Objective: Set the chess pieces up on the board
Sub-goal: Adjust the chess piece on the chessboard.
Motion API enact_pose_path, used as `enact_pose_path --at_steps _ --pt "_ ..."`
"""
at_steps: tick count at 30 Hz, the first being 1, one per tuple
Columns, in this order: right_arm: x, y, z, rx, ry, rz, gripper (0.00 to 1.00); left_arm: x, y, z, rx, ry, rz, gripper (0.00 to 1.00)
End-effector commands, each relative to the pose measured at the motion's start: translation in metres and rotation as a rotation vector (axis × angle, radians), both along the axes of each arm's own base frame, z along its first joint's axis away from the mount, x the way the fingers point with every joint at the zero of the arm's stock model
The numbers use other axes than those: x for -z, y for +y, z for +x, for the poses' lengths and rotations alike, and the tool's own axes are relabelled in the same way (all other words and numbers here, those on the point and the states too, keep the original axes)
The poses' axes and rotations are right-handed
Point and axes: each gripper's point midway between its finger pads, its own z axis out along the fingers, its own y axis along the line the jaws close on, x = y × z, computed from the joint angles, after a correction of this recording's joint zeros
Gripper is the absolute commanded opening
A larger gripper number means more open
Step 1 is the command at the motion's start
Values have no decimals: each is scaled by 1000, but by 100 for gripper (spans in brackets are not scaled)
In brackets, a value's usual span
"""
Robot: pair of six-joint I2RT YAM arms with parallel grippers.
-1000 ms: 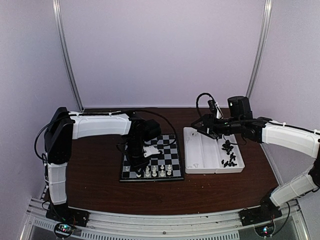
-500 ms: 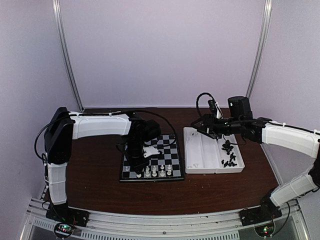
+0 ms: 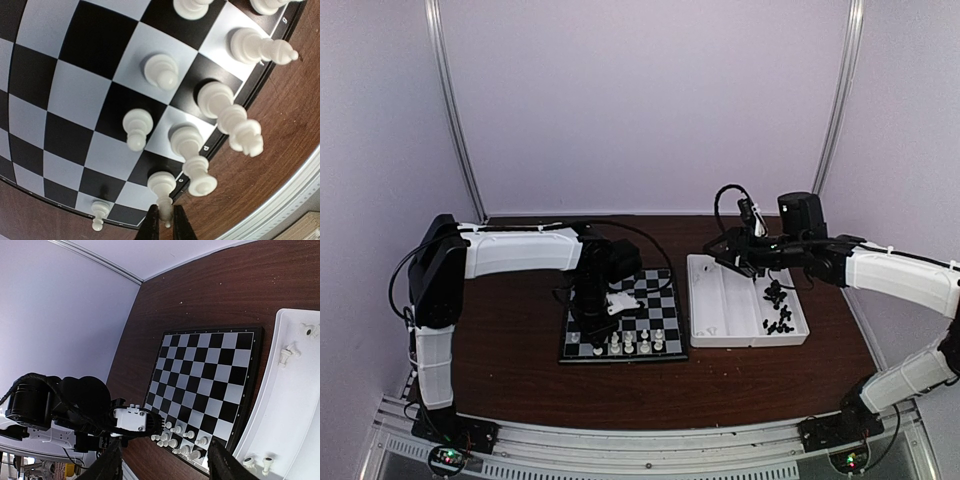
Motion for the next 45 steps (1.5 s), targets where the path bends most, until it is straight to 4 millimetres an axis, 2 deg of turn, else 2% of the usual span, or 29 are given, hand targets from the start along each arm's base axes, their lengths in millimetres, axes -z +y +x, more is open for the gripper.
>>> enact_pose_path --at_steps 1,15,21,22,25,29,33,37,41,45 --pt "-11 -6 -4 4 -29 15 58 -12 -13 6 13 -40 -57 4" --pt "-10 -9 -6 8 -27 11 57 -12 -15 10 13 -57 -61 7" --pt "-12 -11 -6 11 -30 11 58 -13 -15 11 17 -59 -61 15" --pt "-12 -11 -6 11 -31 12 58 -13 -15 10 15 -57 -59 18" --pt "-11 -11 -6 12 -29 12 58 -12 -12 9 15 -52 -48 35" --pt "-11 -11 -6 12 -29 12 58 -15 -12 10 11 -62 -48 40" --pt "-10 -11 -5 12 -31 9 58 -29 -15 16 8 -99 -72 41" --pt "-7 -15 -2 16 -36 -45 58 -61 -17 21 12 -165 -128 43" --pt "2 -29 3 52 -37 -176 58 -87 -17 20 30 -204 -180 44" --pt "20 -51 10 116 -24 -343 57 -105 -7 27 29 -281 -173 45"
